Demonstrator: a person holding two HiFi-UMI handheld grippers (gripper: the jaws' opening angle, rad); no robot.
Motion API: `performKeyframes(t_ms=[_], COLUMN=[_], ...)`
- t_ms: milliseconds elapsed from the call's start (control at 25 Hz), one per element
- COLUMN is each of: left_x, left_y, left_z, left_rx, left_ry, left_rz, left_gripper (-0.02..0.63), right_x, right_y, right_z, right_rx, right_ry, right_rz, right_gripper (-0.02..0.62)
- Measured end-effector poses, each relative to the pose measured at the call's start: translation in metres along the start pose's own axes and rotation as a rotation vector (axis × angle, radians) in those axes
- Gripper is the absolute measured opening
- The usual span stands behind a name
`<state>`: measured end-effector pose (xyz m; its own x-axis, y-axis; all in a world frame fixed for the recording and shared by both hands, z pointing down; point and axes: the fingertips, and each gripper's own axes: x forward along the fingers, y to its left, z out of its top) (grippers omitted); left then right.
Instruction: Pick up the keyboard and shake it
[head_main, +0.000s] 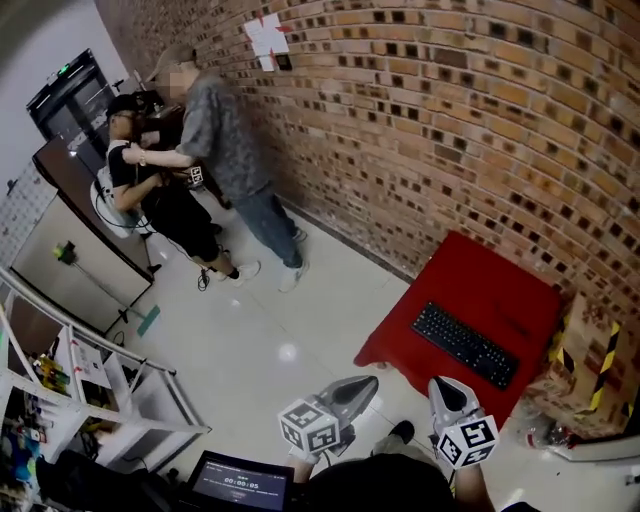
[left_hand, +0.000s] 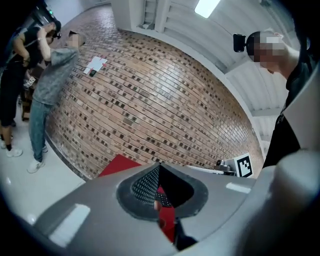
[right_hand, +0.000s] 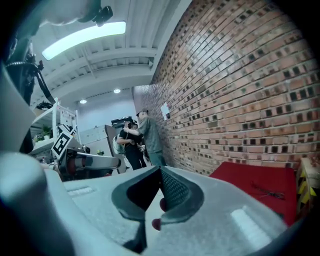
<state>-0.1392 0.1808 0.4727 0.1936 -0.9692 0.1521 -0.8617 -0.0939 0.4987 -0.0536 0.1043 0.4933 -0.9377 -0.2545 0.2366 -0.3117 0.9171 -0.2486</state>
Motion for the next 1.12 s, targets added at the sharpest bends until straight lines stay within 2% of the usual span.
performKeyframes(t_ms=[120, 320, 520, 760, 920, 1120], left_x=[0.034, 0.089, 0.132, 0.170, 0.198, 0.220], left_y=[-0.004, -0.020, -0.035, -0.027, -0.022, -0.008], left_z=[0.008, 0.013, 0.009, 0.003, -0.004, 0.007], left_rx=[0.036, 0.099, 0.133, 0.104, 0.077, 0.051], left_ry=[0.039, 0.129, 0.201, 0.267, 0.313, 0.337], left_rz=[-0.030, -0.107, -0.185, -0.265, -0.355, -0.441], left_gripper=[0.016, 0.016, 0.016, 0.015, 0.015, 0.016], right_x=[-0.011, -0.040, -0.074, -0.111, -0.122, -0.098], right_y=[-0.034, -0.083, -0.118, -0.151, -0.159, -0.161], right_z=[0.008, 0.020, 0.008, -0.012, -0.018, -0.014], right_rx=[0.032, 0.122, 0.168, 0.233, 0.255, 0.265], right_ry=[-0.036, -0.120, -0.125, -0.103, -0.078, -0.019], right_rz=[-0.077, -0.256, -0.390, -0.578, -0.708, -0.776], right_gripper=[-0.011, -0.011, -0.011, -0.011, -0.011, -0.011])
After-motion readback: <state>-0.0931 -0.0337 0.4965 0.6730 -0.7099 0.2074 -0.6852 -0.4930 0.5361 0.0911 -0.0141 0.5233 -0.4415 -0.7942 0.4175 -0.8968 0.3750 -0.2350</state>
